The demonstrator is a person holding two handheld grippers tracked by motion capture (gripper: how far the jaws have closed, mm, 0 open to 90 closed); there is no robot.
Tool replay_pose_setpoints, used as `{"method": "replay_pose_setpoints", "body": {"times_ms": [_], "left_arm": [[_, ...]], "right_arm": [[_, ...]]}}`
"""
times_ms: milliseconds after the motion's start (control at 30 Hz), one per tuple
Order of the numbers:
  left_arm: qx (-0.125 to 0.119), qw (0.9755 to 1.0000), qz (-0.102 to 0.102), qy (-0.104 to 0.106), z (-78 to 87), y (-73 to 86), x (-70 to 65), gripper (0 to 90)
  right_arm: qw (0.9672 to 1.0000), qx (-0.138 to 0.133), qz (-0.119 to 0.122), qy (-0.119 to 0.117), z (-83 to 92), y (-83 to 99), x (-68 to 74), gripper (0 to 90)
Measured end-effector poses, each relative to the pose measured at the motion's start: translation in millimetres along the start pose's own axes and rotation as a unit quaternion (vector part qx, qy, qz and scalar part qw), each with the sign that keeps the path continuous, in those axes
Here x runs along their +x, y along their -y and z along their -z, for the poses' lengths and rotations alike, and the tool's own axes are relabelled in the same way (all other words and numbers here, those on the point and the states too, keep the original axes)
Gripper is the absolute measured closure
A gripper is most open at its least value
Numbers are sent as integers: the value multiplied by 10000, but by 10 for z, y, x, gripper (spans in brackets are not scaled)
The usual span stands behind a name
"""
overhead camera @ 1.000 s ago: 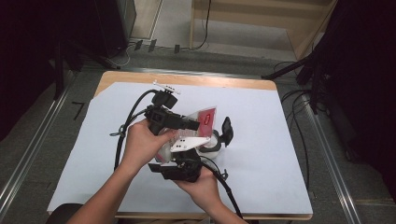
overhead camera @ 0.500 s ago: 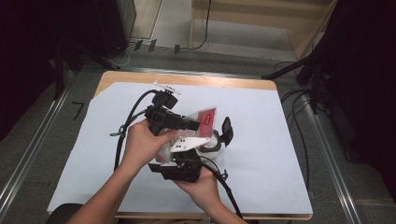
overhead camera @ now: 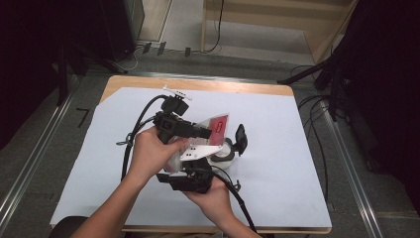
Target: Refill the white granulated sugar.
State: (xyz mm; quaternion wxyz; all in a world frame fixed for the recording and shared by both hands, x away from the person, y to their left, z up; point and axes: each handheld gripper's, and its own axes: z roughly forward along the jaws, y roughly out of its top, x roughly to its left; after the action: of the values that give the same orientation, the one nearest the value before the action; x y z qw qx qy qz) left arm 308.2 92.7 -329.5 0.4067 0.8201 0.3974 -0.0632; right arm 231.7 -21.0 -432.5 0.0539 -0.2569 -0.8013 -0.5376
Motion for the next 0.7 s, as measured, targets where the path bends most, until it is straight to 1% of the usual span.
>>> {"method": "replay_pose_setpoints", "body": {"times_ms": [133,233,700], "left_arm": [[3,10000,14,30,1,1,6,669],[37,10000,5,-1,7,-2,-1,667],[-11,10000,8,22,-1,0,-6,651]], "right_arm": [[10000,13,-1,-18,-2,-2,3,627],[10000,17,5,-19,-2,-4,6,629],[10000,0,-91,-32,6,-9,3,632]]}}
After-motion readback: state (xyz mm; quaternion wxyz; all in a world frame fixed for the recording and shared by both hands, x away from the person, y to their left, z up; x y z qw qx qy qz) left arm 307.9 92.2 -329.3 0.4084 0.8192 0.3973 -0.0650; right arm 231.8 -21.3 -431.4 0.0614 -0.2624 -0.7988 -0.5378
